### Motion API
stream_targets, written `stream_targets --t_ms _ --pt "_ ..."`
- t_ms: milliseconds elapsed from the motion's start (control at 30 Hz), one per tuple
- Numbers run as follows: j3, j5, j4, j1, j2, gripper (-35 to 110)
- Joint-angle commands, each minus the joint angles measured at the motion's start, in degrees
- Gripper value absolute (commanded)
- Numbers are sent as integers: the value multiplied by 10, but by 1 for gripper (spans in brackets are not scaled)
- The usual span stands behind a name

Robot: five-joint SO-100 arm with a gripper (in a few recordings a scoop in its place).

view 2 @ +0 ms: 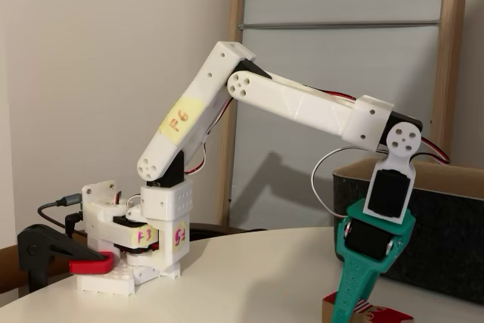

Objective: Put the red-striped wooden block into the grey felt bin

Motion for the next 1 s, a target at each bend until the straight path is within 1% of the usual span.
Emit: stream_targets --t_ms 0,167,400,967 --pt "-7 4 -3 4 4 19" --pt "-7 16 -3 10 4 15" --pt "-8 41 -3 20 7 14" --pt "-7 134 0 54 54 8"
